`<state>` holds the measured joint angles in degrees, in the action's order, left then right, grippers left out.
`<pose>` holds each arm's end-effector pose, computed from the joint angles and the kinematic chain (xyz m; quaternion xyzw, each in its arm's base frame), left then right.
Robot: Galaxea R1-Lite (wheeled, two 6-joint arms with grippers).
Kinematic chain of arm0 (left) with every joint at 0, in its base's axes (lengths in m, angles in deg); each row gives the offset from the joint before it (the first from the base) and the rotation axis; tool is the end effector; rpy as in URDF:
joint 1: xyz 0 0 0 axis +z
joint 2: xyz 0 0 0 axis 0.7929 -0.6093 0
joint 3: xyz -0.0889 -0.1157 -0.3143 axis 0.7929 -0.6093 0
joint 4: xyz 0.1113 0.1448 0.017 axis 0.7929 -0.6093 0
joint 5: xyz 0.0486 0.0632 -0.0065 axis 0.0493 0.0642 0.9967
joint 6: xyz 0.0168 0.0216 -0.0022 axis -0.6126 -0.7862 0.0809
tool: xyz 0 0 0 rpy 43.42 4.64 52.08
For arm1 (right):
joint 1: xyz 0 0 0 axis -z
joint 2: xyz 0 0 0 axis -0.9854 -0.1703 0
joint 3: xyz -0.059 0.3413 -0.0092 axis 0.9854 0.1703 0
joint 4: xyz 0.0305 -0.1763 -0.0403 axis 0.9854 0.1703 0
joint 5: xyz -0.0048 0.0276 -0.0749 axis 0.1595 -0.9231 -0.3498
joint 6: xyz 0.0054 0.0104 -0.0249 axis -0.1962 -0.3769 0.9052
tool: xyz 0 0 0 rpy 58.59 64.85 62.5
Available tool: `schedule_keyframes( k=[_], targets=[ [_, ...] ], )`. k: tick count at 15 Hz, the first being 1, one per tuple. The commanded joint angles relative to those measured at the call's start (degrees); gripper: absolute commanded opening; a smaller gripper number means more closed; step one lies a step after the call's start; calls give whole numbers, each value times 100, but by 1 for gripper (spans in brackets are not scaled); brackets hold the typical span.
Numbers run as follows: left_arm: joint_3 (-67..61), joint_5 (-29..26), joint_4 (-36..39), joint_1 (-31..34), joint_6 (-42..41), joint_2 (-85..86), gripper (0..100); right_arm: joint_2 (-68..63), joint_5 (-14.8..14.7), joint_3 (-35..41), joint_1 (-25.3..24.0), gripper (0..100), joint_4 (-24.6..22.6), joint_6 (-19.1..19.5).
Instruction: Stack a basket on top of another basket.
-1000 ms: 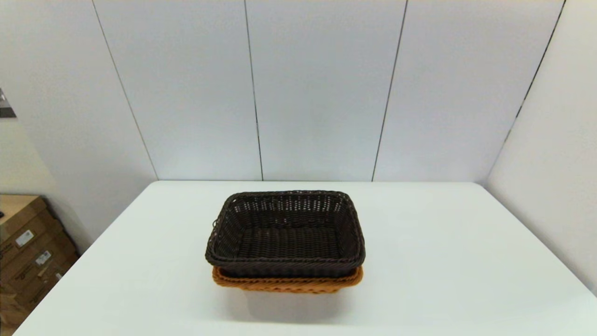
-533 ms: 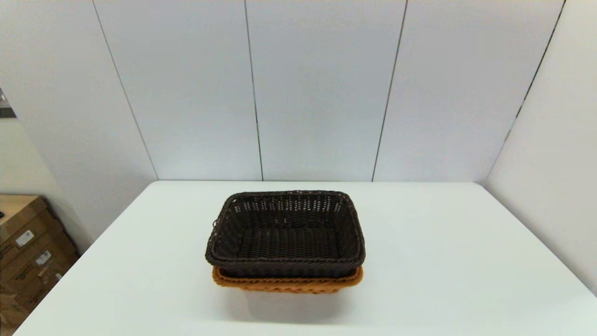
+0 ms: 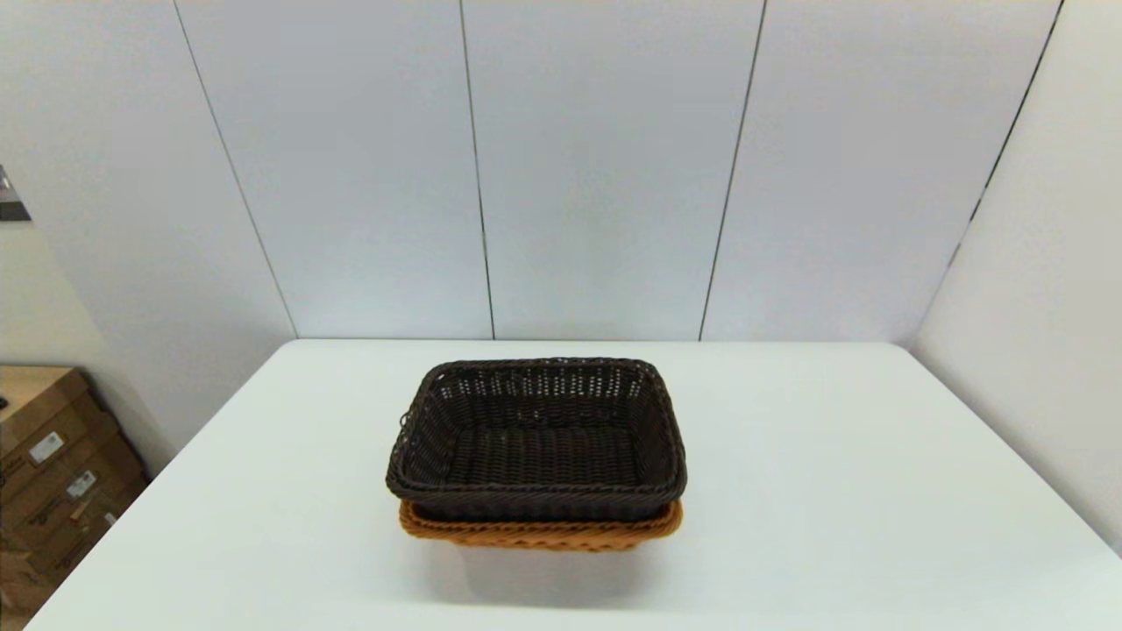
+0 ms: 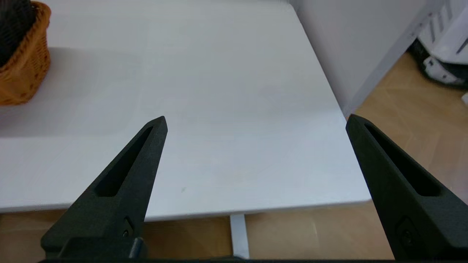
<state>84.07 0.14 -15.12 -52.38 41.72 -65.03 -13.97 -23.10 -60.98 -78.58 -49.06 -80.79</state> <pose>-0.0720 -0.0003 0.0739 0.0151 0.0063 -0.0015 0.9999 -0.0831 -0.0016 0.1513 -0.0591 0.1294 -0.0779 0.9868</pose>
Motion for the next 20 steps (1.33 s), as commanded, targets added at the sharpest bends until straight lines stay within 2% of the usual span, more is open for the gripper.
schedule_keyframes(
  k=[1,3,6,8,10,13,20],
  targets=[
    [-18,-2,0,1,-3,-7,100,691,9,1156,-109,100,-1308,319],
    [-18,-2,0,1,-3,-7,100,902,18,1419,-109,100,-1589,355],
    [-18,-2,0,1,-3,-7,100,1245,36,1639,-118,100,-1624,328],
    [-18,-2,0,1,-3,-7,100,1236,97,1832,-118,100,-1906,311],
    [-18,-2,0,1,-3,-7,100,1245,704,1938,-118,100,-2020,284],
    [-18,-2,0,1,-3,-7,100,1245,1117,2254,-118,100,-2389,267],
    [-18,-2,0,1,-3,-7,100,1245,1082,2254,-118,100,-2389,126]
  ],
)
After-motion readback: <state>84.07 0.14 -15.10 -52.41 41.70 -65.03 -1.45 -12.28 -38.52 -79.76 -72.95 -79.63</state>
